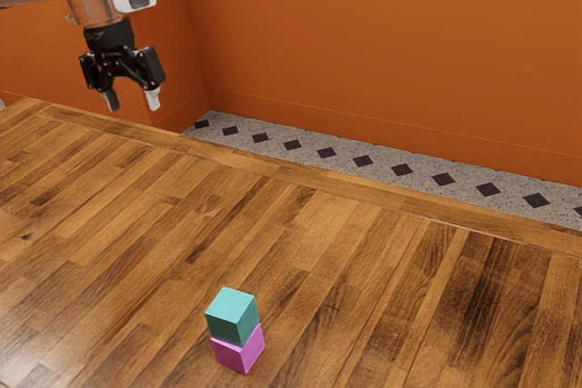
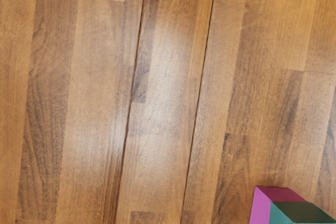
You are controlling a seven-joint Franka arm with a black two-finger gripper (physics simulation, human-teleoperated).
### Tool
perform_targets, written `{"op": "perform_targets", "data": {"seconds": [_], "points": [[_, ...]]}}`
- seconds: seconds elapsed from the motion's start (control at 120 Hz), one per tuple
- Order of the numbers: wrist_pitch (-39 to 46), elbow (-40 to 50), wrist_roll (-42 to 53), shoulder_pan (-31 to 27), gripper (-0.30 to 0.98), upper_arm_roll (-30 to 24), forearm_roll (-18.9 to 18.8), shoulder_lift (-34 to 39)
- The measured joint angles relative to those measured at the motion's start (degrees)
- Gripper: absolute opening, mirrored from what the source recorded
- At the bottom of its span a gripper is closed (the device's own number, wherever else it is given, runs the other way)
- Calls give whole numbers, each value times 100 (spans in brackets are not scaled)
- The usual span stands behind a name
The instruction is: Pick up the blue block with one arm, and put the blue block on the table with one arm
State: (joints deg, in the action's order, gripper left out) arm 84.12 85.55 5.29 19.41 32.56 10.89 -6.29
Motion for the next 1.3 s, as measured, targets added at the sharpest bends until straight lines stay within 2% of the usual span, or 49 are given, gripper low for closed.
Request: {"op": "perform_targets", "data": {"seconds": [0.067,0.133,0.208,0.267,0.4,0.475,0.6,0.75,1.017,1.3], "points": [[157,137,10,-11,66,-15,-93,80],[358,160,17,2,66,-18,-113,-173],[747,194,-19,408,66,-34,-82,-629],[1113,483,-73,581,66,-239,-2,-707],[2457,2306,-187,252,66,-1104,43,-136],[2964,2941,-336,6,66,-1693,-206,238],[3487,4013,-608,-22,66,-2241,-462,977],[3806,4880,-902,-529,66,-2826,-659,1646],[4006,5060,-1394,-468,66,-3279,-756,1721],[4052,5515,-2077,-427,66,-3640,-615,1957]]}}
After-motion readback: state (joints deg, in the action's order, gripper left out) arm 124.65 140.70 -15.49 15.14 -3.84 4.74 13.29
